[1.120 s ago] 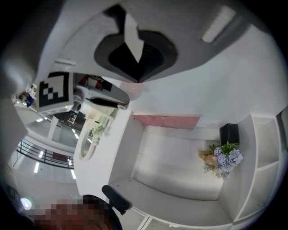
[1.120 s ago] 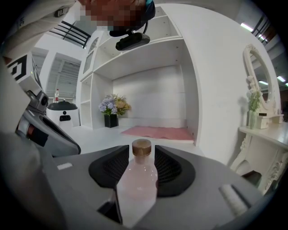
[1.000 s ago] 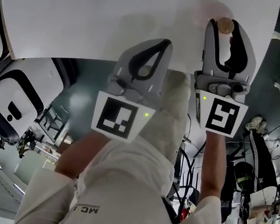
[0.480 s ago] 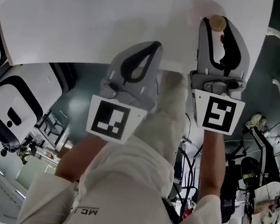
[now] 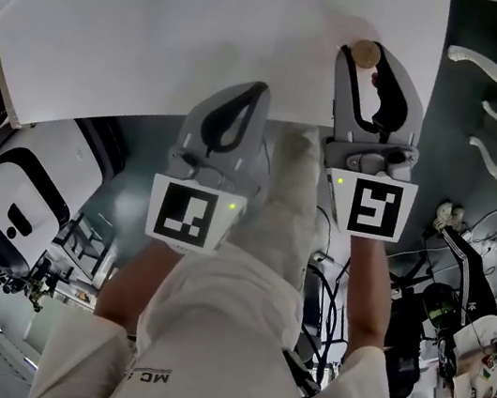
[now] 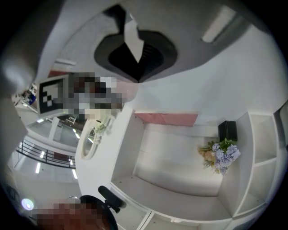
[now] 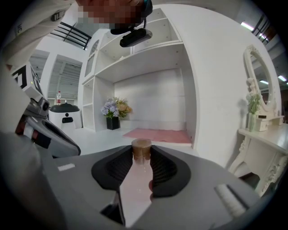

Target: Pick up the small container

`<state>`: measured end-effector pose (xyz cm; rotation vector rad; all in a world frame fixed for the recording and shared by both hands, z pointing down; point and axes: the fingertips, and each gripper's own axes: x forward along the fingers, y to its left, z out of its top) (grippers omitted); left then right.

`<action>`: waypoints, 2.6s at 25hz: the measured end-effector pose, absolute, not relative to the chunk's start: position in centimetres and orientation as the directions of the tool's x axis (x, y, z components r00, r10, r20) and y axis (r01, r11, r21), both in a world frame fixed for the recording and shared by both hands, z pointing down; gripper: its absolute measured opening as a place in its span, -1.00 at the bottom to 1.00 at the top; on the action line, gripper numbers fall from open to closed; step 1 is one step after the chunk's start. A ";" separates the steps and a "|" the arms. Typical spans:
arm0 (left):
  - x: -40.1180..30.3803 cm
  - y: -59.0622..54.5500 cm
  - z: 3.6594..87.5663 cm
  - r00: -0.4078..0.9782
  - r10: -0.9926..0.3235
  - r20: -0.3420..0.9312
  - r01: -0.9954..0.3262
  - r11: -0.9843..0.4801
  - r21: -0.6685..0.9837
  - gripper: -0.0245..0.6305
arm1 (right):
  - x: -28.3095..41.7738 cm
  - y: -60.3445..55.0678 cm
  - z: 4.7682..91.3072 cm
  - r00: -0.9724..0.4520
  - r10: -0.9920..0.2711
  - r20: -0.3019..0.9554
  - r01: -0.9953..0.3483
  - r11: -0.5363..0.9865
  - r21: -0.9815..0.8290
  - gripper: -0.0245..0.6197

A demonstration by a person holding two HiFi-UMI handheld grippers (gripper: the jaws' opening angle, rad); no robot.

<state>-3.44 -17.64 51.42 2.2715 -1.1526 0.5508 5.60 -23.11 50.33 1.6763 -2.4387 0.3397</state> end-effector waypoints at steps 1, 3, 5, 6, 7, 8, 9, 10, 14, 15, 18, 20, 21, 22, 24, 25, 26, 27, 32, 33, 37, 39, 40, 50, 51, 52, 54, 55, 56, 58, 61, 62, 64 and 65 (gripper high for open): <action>-3.5 -17.4 50.7 0.556 -0.612 0.562 -0.822 -0.503 0.266 -0.93 | 5.6 -22.7 49.7 -0.356 -0.897 0.260 -0.934 0.344 -0.094 -0.55; -3.3 -17.1 49.3 0.563 -0.616 0.550 -0.817 -0.515 0.260 -0.93 | 6.0 -22.0 48.4 -0.358 -0.897 0.261 -0.934 0.347 -0.089 -0.55; -3.1 -16.6 47.9 0.568 -0.619 0.542 -0.814 -0.523 0.255 -0.93 | 6.3 -21.2 47.3 -0.364 -0.892 0.268 -0.931 0.355 -0.083 -0.55; -3.2 -16.5 47.3 0.569 -0.622 0.538 -0.813 -0.525 0.253 -0.93 | 6.3 -20.8 46.7 -0.364 -0.892 0.270 -0.931 0.355 -0.083 -0.55; -3.3 -16.3 46.6 0.571 -0.625 0.533 -0.812 -0.528 0.251 -0.93 | 6.3 -20.5 46.0 -0.361 -0.893 0.268 -0.932 0.351 -0.086 -0.55; -3.3 -16.2 45.9 0.573 -0.627 0.528 -0.810 -0.531 0.249 -0.93 | 6.3 -20.2 45.4 -0.359 -0.895 0.266 -0.933 0.348 -0.088 -0.55; -3.4 -16.2 45.3 0.575 -0.628 0.524 -0.808 -0.535 0.246 -0.93 | 6.3 -19.8 44.9 -0.361 -0.893 0.269 -0.932 0.353 -0.081 -0.55; -3.4 -16.1 44.7 0.578 -0.629 0.520 -0.806 -0.539 0.244 -0.93 | 6.4 -19.5 44.4 -0.367 -0.889 0.275 -0.930 0.361 -0.072 -0.55; -2.9 -15.4 41.9 0.586 -0.642 0.495 -0.801 -0.551 0.234 -0.93 | 7.3 -17.8 42.0 -0.365 -0.888 0.279 -0.931 0.358 -0.076 -0.55; -2.9 -15.2 41.3 0.587 -0.644 0.492 -0.800 -0.553 0.231 -0.93 | 7.4 -17.3 41.3 -0.367 -0.886 0.282 -0.929 0.362 -0.073 -0.55; -2.7 -14.4 39.6 0.589 -0.644 0.488 -0.798 -0.561 0.222 -0.93 | 8.0 -16.1 39.3 -0.370 -0.886 0.278 -0.928 0.364 -0.077 -0.55; -2.7 -14.1 38.5 0.589 -0.649 0.481 -0.795 -0.573 0.201 -0.93 | 8.5 -15.5 37.8 -0.371 -0.889 0.270 -0.928 0.362 -0.081 -0.55; -2.9 -13.9 37.7 0.590 -0.656 0.470 -0.794 -0.578 0.190 -0.92 | 8.5 -15.1 37.0 -0.370 -0.890 0.267 -0.929 0.362 -0.081 -0.55; -3.3 -13.5 36.8 0.591 -0.665 0.457 -0.794 -0.580 0.184 -0.93 | 8.3 -14.4 36.1 -0.370 -0.890 0.265 -0.929 0.362 -0.080 -0.55; -5.0 -12.3 34.6 0.593 -0.680 0.432 -0.795 -0.579 0.179 -0.93 | 6.9 -12.7 33.8 -0.370 -0.892 0.260 -0.929 0.363 -0.073 -0.55; -6.2 -11.5 33.4 0.593 -0.686 0.421 -0.796 -0.580 0.176 -0.93 | 5.8 -11.8 32.5 -0.370 -0.893 0.256 -0.928 0.365 -0.068 -0.55; -7.4 -10.9 32.2 0.594 -0.692 0.410 -0.796 -0.580 0.174 -0.93 | 4.8 -10.8 31.3 -0.371 -0.894 0.252 -0.928 0.367 -0.063 -0.55; -8.4 -10.3 31.2 0.597 -0.697 0.398 -0.795 -0.582 0.171 -0.93 | 4.0 -10.0 30.2 -0.372 -0.894 0.248 -0.927 0.369 -0.060 -0.55; -9.5 -8.9 27.6 0.608 -0.707 0.360 -0.786 -0.599 0.151 -0.93 | 3.1 -7.6 26.5 -0.382 -0.891 0.244 -0.923 0.380 -0.056 -0.55; -9.5 -8.8 26.8 0.609 -0.711 0.350 -0.786 -0.602 0.145 -0.93 | 3.1 -7.3 25.7 -0.384 -0.891 0.241 -0.922 0.382 -0.058 -0.55; -9.8 -8.4 23.4 0.608 -0.733 0.305 -0.790 -0.598 0.138 -0.93 | 2.9 -5.9 22.9 -0.390 -0.892 0.226 -0.920 0.386 -0.063 -0.55; -9.9 -8.2 22.2 0.605 -0.742 0.289 -0.793 -0.593 0.138 -0.93 | 3.0 -5.2 21.8 -0.391 -0.893 0.223 -0.920 0.387 -0.064 -0.55; -10.0 -8.0 21.7 0.605 -0.745 0.281 -0.793 -0.595 0.132 -0.93 | 3.0 -5.0 21.3 -0.391 -0.894 0.219 -0.920 0.387 -0.066 -0.55; -9.5 -7.0 18.2 0.628 -0.745 0.226 -0.776 -0.619 0.118 -0.93 | 3.8 -3.7 18.2 -0.380 -0.906 0.187 -0.925 0.373 -0.072 -0.54; -9.5 -6.9 18.0 0.630 -0.744 0.223 -0.775 -0.622 0.115 -0.93 | 3.9 -3.7 18.1 -0.378 -0.906 0.188 -0.926 0.372 -0.070 -0.54; -9.6 -6.8 17.8 0.632 -0.743 0.219 -0.773 -0.626 0.103 -0.93 | 3.9 -3.6 18.0 -0.377 -0.907 0.188 -0.926 0.370 -0.070 -0.54; -9.7 -6.7 17.8 0.638 -0.739 0.217 -0.766 -0.639 0.076 -0.93 | 3.9 -3.5 18.0 -0.374 -0.908 0.190 -0.927 0.367 -0.073 -0.54; -9.7 -6.7 17.7 0.639 -0.738 0.215 -0.765 -0.640 0.075 -0.93 | 4.0 -3.4 18.0 -0.372 -0.908 0.191 -0.928 0.365 -0.074 -0.54; -9.7 -6.8 17.7 0.639 -0.739 0.214 -0.765 -0.639 0.079 -0.93 | 4.1 -3.4 18.0 -0.371 -0.908 0.193 -0.929 0.364 -0.073 -0.54; -9.5 -6.9 17.7 0.639 -0.739 0.214 -0.766 -0.637 0.088 -0.93 | 4.3 -3.4 18.2 -0.368 -0.908 0.199 -0.930 0.361 -0.069 -0.54; -9.5 -6.8 17.8 0.639 -0.739 0.215 -0.766 -0.638 0.084 -0.93 | 4.5 -3.4 18.5 -0.359 -0.910 0.208 -0.933 0.353 -0.069 -0.54; -9.5 -6.8 17.8 0.638 -0.739 0.218 -0.767 -0.636 0.088 -0.93 | 4.6 -3.3 18.6 -0.357 -0.910 0.210 -0.934 0.350 -0.073 -0.54; -9.6 -6.9 17.8 0.636 -0.739 0.223 -0.769 -0.633 0.094 -0.93 | 4.7 -3.4 18.6 -0.354 -0.911 0.210 -0.935 0.345 -0.079 -0.54; -9.6 -6.9 17.9 0.635 -0.739 0.224 -0.769 -0.632 0.094 -0.93 | 4.7 -3.4 18.5 -0.352 -0.912 0.210 -0.936 0.343 -0.079 -0.54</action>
